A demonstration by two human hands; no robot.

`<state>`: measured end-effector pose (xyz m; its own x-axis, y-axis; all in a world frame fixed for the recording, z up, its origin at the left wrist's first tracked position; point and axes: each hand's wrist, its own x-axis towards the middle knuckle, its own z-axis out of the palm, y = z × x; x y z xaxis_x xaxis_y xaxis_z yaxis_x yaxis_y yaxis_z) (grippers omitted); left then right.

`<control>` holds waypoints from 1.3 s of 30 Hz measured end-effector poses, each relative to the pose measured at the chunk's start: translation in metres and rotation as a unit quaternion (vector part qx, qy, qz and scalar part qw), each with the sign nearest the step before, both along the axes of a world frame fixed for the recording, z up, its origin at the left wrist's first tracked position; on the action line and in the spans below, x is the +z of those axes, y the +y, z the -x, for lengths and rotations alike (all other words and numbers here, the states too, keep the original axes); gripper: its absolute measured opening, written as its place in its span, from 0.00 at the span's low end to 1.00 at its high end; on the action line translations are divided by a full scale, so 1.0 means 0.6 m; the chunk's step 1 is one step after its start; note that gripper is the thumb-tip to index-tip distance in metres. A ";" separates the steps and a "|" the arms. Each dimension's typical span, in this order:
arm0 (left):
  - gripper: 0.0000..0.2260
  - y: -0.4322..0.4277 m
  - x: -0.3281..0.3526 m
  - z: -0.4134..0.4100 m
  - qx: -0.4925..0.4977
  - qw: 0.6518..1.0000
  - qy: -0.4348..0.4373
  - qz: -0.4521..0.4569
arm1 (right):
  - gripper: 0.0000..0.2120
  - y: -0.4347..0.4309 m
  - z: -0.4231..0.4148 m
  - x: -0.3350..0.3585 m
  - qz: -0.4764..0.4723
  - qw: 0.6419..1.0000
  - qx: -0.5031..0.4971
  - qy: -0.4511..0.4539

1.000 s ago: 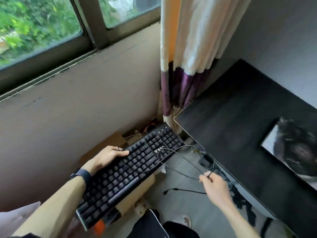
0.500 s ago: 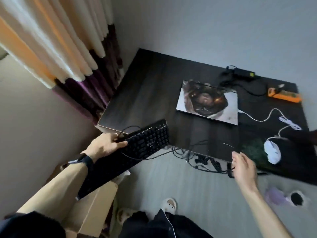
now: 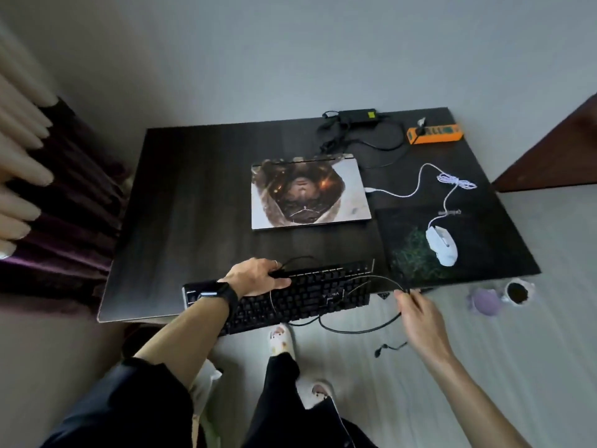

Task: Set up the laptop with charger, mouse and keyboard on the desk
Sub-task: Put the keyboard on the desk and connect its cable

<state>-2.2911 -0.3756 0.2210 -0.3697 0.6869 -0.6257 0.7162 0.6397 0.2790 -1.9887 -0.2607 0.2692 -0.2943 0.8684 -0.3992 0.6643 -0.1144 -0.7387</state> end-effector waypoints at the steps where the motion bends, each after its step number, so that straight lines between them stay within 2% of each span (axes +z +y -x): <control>1: 0.20 0.024 -0.008 0.002 -0.013 1.000 -0.002 -0.001 | 0.15 0.007 0.004 -0.012 0.008 1.000 0.003 -0.013; 5: 0.25 0.099 -0.050 0.019 -0.040 0.999 -0.016 0.008 | 0.18 0.032 0.042 -0.073 0.073 0.995 0.021 -0.067; 10: 0.25 0.158 -0.108 0.054 -0.060 0.998 -0.027 -0.007 | 0.16 0.053 0.106 -0.168 0.226 0.965 0.028 -0.133; 15: 0.23 0.188 -0.160 0.083 -0.055 0.998 -0.025 -0.012 | 0.14 0.085 0.169 -0.210 0.286 0.950 -0.028 -0.119; 18: 0.20 0.177 -0.185 0.077 -0.030 0.999 0.001 -0.044 | 0.12 0.086 0.186 -0.212 0.278 0.950 -0.074 -0.119; 22: 0.17 0.167 -0.197 0.063 -0.020 0.996 0.037 -0.080 | 0.14 0.082 0.184 -0.211 0.265 0.952 -0.119 -0.099; 28: 0.17 0.177 -0.209 0.055 0.006 0.993 0.052 -0.106 | 0.13 0.090 0.177 -0.204 0.242 0.958 -0.120 -0.093; 31: 0.16 0.203 -0.210 0.055 0.020 0.993 0.037 -0.111 | 0.11 0.109 0.177 -0.193 0.226 0.966 -0.099 -0.082; 34: 0.16 0.215 -0.212 0.059 0.024 0.992 0.012 -0.121 | 0.13 0.120 0.178 -0.193 0.217 0.969 -0.048 -0.113; 39: 0.15 0.216 -0.217 0.058 0.024 0.990 0.021 -0.140 | 0.20 0.122 0.166 -0.196 0.248 0.964 -0.005 -0.097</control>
